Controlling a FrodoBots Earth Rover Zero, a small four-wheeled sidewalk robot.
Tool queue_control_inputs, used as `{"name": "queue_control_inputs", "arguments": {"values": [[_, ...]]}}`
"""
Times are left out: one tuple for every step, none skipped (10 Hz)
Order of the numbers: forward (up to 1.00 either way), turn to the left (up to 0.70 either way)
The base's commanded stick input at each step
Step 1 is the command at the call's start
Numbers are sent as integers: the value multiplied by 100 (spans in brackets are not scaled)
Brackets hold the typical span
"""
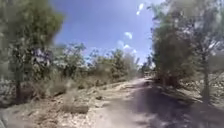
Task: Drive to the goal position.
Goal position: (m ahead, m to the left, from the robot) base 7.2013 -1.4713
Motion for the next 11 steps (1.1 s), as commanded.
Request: {"name": "queue_control_inputs", "arguments": {"values": [[44, 2], [44, 2], [44, 2], [44, 2], [44, 2], [44, 2], [44, 2], [44, 2], [44, 2], [44, 2], [44, 2]]}}
